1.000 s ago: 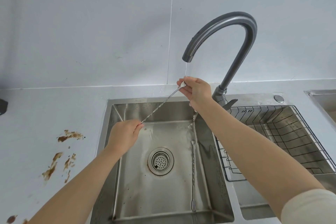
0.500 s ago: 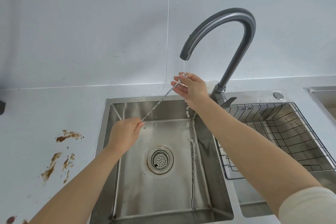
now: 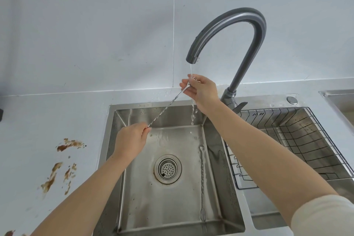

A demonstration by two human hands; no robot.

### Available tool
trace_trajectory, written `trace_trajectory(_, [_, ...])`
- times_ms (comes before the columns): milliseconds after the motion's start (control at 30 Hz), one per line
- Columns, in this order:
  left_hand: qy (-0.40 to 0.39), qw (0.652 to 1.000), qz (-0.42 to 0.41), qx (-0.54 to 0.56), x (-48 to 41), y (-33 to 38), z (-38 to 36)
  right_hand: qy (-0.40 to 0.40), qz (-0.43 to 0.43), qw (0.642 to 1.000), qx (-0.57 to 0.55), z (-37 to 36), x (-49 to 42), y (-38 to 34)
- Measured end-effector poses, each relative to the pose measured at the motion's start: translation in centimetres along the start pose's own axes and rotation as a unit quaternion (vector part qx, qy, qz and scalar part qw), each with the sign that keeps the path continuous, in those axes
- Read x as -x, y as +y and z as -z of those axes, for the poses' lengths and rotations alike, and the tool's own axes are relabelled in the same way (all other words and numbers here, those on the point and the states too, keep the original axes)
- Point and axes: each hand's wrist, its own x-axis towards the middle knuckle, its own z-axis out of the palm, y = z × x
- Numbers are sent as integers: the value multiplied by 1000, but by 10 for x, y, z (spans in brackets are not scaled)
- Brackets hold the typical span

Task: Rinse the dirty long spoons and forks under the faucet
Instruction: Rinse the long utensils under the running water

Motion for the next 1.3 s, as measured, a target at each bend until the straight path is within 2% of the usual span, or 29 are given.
trace_trajectory(133, [2, 1000, 13, 1, -3, 4, 0, 8, -6, 998, -69, 3, 1, 1])
trace_trajectory(367, [6, 1000, 5, 14, -11, 14, 3, 40, -33, 998, 41, -5, 2, 3])
trace_trajectory(467, [5, 1000, 14, 22, -13, 18, 3, 8, -6, 998, 56, -7, 4, 3])
trace_trajectory(600, [3, 1000, 15, 24, -11, 18, 4, -23, 6, 999, 29, -5, 6, 6])
trace_trajectory(767, [10, 1000, -10, 11, -20, 26, 4, 4, -30, 999, 46, -6, 6, 11])
trace_trajectory(1033, [11, 1000, 2, 8, -42, 40, 7, 7, -2, 999, 42, -1, -1, 5])
trace_trajectory(1233, [37, 999, -17, -35, -45, 40, 5, 8, -84, 995, 56, -2, -1, 8])
trace_trajectory(1300, [43, 998, -21, -37, -47, 41, 7, 12, -84, 995, 59, -4, -2, 8])
